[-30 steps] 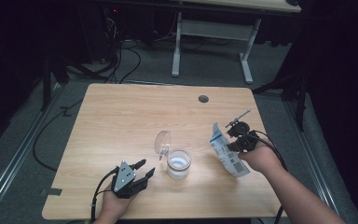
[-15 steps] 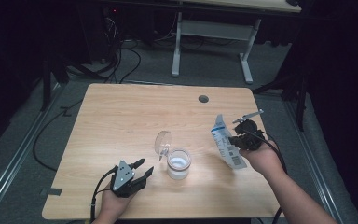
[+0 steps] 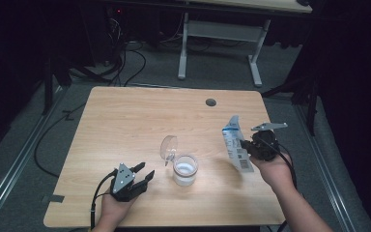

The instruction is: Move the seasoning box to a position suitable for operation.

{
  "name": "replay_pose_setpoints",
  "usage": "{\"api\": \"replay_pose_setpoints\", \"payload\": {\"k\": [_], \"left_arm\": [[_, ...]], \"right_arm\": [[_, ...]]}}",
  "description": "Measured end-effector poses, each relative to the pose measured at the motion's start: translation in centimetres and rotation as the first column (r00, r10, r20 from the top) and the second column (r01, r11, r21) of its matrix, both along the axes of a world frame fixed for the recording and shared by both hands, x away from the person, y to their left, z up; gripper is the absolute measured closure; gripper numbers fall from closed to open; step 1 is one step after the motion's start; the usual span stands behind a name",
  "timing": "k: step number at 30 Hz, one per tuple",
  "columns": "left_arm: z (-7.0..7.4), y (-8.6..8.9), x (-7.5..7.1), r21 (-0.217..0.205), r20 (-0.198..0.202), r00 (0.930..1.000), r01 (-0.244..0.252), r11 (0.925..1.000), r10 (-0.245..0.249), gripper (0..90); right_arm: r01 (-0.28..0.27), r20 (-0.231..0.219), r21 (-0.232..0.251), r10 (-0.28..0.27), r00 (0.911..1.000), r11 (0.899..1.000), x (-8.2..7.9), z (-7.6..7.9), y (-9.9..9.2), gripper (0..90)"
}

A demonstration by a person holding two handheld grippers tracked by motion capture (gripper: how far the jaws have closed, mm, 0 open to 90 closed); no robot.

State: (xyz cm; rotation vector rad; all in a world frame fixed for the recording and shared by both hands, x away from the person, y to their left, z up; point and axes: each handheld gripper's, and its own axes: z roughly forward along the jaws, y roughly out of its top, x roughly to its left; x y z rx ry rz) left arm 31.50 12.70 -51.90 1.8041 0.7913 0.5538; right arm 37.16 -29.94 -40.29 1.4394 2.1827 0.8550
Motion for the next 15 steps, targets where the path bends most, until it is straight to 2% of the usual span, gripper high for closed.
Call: {"api": "replay_pose_setpoints", "payload": {"k": [2,3,4,5,6,7,9,10,12,13,15], "left_arm": [[0.0,0.1,0.1,0.012,0.001,1.0000,-0.006,0.9999,0.006,52.4],[0.0,0.2,0.1,0.017,-0.002,1.0000,-0.007,0.9998,0.007,52.4],[0.0,0.4,0.2,0.017,-0.002,0.9999,-0.014,0.9998,0.014,52.4],[0.0,0.4,0.2,0.017,-0.002,0.9999,-0.014,0.9998,0.014,52.4],[0.0,0.6,0.3,0.018,-0.008,0.9997,-0.021,0.9996,0.021,52.3],[0.0,0.6,0.3,0.018,-0.008,0.9997,-0.021,0.9996,0.021,52.2],[0.0,0.8,0.3,0.015,-0.008,0.9996,-0.028,0.9995,0.029,52.2],[0.0,1.0,0.3,0.014,-0.007,0.9993,-0.037,0.9992,0.037,52.1],[0.0,1.1,0.3,0.013,-0.006,0.9991,-0.041,0.9991,0.041,52.1],[0.1,1.2,0.3,0.014,-0.007,0.9990,-0.044,0.9989,0.044,52.1],[0.1,1.4,0.4,0.015,-0.007,0.9984,-0.056,0.9983,0.056,51.9]], "right_arm": [[0.002,0.010,0.003,-0.002,0.9999,1.000,-0.1,-0.1,-0.1,90.0],[-0.002,0.037,0.003,0.001,0.9993,1.000,-0.4,-0.3,-0.2,90.0],[0.001,0.044,0.026,-0.002,0.9990,1.000,-0.6,-0.3,-0.3,90.0],[0.001,0.044,0.026,-0.002,0.9990,1.000,-0.6,-0.3,-0.3,90.0],[0.004,0.065,0.050,-0.007,0.9979,0.999,-0.9,-0.6,-0.5,90.0],[0.004,0.065,0.050,-0.007,0.9979,0.999,-0.9,-0.6,-0.5,90.0],[0.005,0.084,0.084,-0.012,0.9964,0.996,-1.2,-1.0,-0.8,90.0],[0.005,0.104,0.093,-0.015,0.9945,0.996,-1.5,-1.3,-0.9,90.0],[0.007,0.116,0.093,-0.018,0.9931,0.996,-1.6,-1.5,-1.0,90.0],[0.007,0.140,0.109,-0.023,0.9899,0.994,-1.9,-1.8,-1.2,90.0],[0.006,0.150,0.119,-0.024,0.9883,0.993,-2.1,-1.9,-1.3,90.0]]}}
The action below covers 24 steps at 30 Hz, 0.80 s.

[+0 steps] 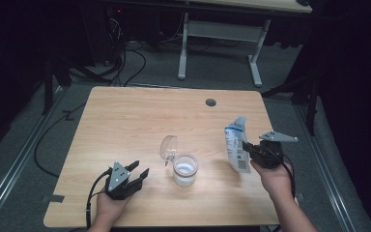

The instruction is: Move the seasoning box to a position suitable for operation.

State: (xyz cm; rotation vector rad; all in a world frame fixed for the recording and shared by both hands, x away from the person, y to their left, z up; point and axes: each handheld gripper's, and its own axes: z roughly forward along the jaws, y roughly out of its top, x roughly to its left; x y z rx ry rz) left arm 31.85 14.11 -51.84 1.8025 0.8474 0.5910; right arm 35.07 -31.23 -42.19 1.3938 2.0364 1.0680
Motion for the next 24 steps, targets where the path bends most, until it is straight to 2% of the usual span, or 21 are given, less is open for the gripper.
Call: {"api": "replay_pose_setpoints", "payload": {"k": [1,2,3,4,7,9,14,16,18,19,23,24], "left_arm": [[0.0,0.2,0.0,0.000,-0.002,0.9999,-0.011,0.9999,0.011,51.7],[0.0,0.2,0.0,0.000,-0.002,0.9999,-0.011,0.9999,0.011,51.7],[0.0,0.4,0.0,-0.001,-0.007,0.9998,-0.021,0.9998,0.021,51.6],[0.0,0.4,0.0,-0.001,-0.007,0.9998,-0.021,0.9998,0.021,51.6],[-0.1,0.6,0.0,-0.001,-0.012,0.9994,-0.033,0.9995,0.033,51.5],[-0.1,0.7,0.0,-0.009,-0.020,0.9989,-0.041,0.9991,0.041,51.4],[0.0,0.7,-0.3,-0.010,-0.021,0.9986,-0.049,0.9987,0.049,51.4],[-0.1,0.8,-0.4,-0.008,-0.023,0.9981,-0.058,0.9983,0.058,51.4],[-0.1,0.8,-0.4,-0.009,-0.024,0.9978,-0.061,0.9981,0.061,51.4],[-0.1,0.9,-0.6,-0.009,-0.024,0.9972,-0.071,0.9975,0.070,51.4],[-0.1,1.0,-0.8,-0.004,-0.019,0.9968,-0.078,0.9970,0.078,51.4],[-0.1,1.0,-0.9,0.002,-0.017,0.9968,-0.078,0.9970,0.078,51.4]], "right_arm": [[-0.006,0.023,0.006,0.006,0.9997,1.000,-0.3,-0.2,-0.2,90.0],[-0.006,0.023,0.006,0.006,0.9997,1.000,-0.3,-0.2,-0.2,90.0],[-0.006,0.045,0.040,0.005,0.9990,0.999,-0.6,-0.4,-0.4,90.0],[-0.008,0.058,0.049,0.005,0.9983,0.999,-0.8,-0.5,-0.5,90.0],[-0.009,0.083,0.056,0.004,0.9965,0.998,-1.0,-0.8,-0.6,90.0],[-0.024,0.103,0.094,0.014,0.9946,0.995,-1.4,-1.4,-0.8,90.0],[-0.030,0.137,0.110,0.015,0.9904,0.993,-1.8,-2.0,-1.0,90.0],[-0.036,0.169,0.107,0.018,0.9854,0.994,-2.1,-2.4,-0.9,90.0],[-0.036,0.176,0.110,0.016,0.9842,0.993,-2.1,-2.6,-0.9,90.0],[-0.042,0.197,0.110,0.019,0.9802,0.993,-2.3,-2.9,-0.9,90.0],[-0.045,0.221,0.116,0.019,0.9751,0.992,-2.5,-3.3,-0.8,90.0],[-0.048,0.238,0.125,0.016,0.9711,0.991,-2.5,-3.5,-0.8,90.0]]}}
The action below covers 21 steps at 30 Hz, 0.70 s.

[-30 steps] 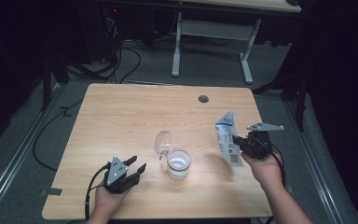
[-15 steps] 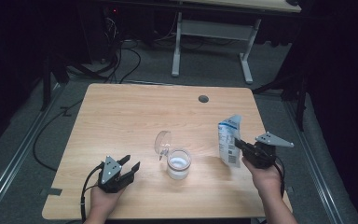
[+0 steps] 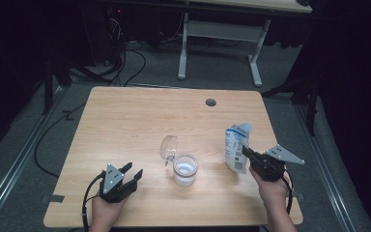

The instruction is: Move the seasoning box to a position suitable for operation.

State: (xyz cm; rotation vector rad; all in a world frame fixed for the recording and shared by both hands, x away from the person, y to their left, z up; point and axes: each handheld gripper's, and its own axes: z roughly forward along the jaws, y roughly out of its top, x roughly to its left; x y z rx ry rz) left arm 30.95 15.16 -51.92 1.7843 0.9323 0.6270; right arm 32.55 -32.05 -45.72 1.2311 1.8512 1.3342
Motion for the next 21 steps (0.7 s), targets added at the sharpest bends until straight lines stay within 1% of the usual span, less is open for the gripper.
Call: {"api": "replay_pose_setpoints", "payload": {"k": [1,2,4,5,6,7,8,9,10,13,17,18,21], "left_arm": [[0.0,0.0,-0.1,0.009,0.003,1.0000,0.000,1.0000,0.000,51.4],[0.0,0.0,-0.1,0.009,0.003,1.0000,0.000,1.0000,0.000,51.3],[0.0,0.0,-0.1,0.018,0.003,1.0000,-0.002,0.9998,0.002,51.4],[0.0,0.0,-0.1,0.015,0.001,1.0000,-0.004,0.9999,0.004,51.4],[0.0,0.0,0.0,0.011,-0.001,1.0000,-0.006,0.9999,0.006,51.3],[0.0,0.0,0.0,0.007,0.001,1.0000,-0.006,1.0000,0.006,51.4],[0.0,0.0,-0.1,0.008,0.002,1.0000,-0.005,1.0000,0.005,51.4],[0.0,0.0,-0.1,0.015,0.006,1.0000,-0.006,0.9999,0.006,51.4],[0.1,0.1,-0.1,0.016,0.008,0.9999,-0.009,0.9998,0.009,51.3],[0.1,0.2,-0.1,0.008,0.007,0.9999,-0.010,0.9999,0.010,51.3],[0.1,0.3,-0.1,0.011,0.006,1.0000,-0.008,0.9999,0.008,51.3],[0.1,0.3,-0.1,0.009,0.006,1.0000,-0.008,0.9999,0.008,51.3],[0.0,0.4,-0.1,0.005,0.003,1.0000,-0.008,1.0000,0.008,51.3]], "right_arm": [[0.001,0.008,0.006,-0.001,1.0000,1.000,0.0,-0.1,0.0,90.0],[0.001,0.008,0.006,-0.001,1.0000,1.000,0.0,-0.1,0.0,90.0],[-0.004,0.029,0.016,0.003,0.9996,1.000,-0.2,-0.4,0.0,90.0],[-0.005,0.045,0.029,0.004,0.9990,1.000,-0.4,-0.5,0.0,90.0],[-0.017,0.052,0.035,0.015,0.9985,0.999,-0.5,-0.6,0.0,90.0],[-0.026,0.051,0.006,0.025,0.9984,1.000,-0.5,-0.5,0.1,90.0],[-0.020,0.061,-0.015,0.021,0.9979,1.000,-0.6,-0.5,0.1,90.0],[-0.028,0.063,0.004,0.028,0.9976,1.000,-0.6,-0.5,0.0,90.0],[-0.031,0.055,0.041,0.028,0.9981,0.999,-0.5,-0.9,-0.2,90.0],[-0.032,0.049,0.045,0.030,0.9983,0.998,-0.3,-1.2,-0.2,90.0],[-0.023,0.051,0.038,0.021,0.9985,0.999,-0.1,-1.5,-0.1,90.0],[-0.018,0.055,0.031,0.016,0.9983,0.999,0.0,-1.6,-0.2,90.0],[-0.005,0.062,0.035,0.003,0.9981,0.999,0.3,-1.7,-0.4,90.0]]}}
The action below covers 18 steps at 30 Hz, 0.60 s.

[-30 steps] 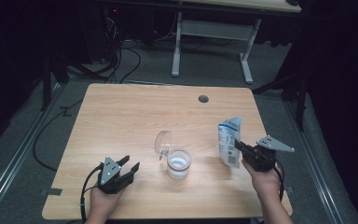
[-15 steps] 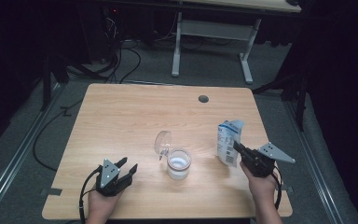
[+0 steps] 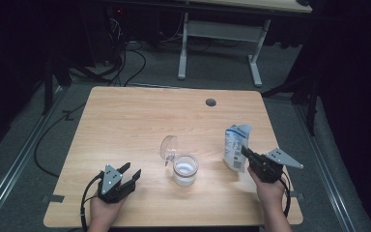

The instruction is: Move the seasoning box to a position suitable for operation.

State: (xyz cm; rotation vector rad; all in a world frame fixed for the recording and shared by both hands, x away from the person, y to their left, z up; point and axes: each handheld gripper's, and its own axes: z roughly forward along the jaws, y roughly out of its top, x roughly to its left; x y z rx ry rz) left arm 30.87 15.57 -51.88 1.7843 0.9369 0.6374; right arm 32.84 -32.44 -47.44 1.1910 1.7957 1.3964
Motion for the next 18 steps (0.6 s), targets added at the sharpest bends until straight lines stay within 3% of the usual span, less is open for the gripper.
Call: {"api": "replay_pose_setpoints", "payload": {"k": [7,18], "left_arm": [[0.0,-0.1,-0.1,0.006,0.000,1.0000,0.003,1.0000,-0.003,51.3],[0.1,-0.2,-0.1,0.003,0.002,0.9999,0.017,0.9999,-0.017,51.3]], "right_arm": [[0.018,-0.002,-0.009,-0.018,0.9998,1.000,0.5,-0.8,-0.3,90.0],[0.040,0.016,-0.029,-0.039,0.9991,0.999,-0.6,-1.5,-1.2,89.4]]}}
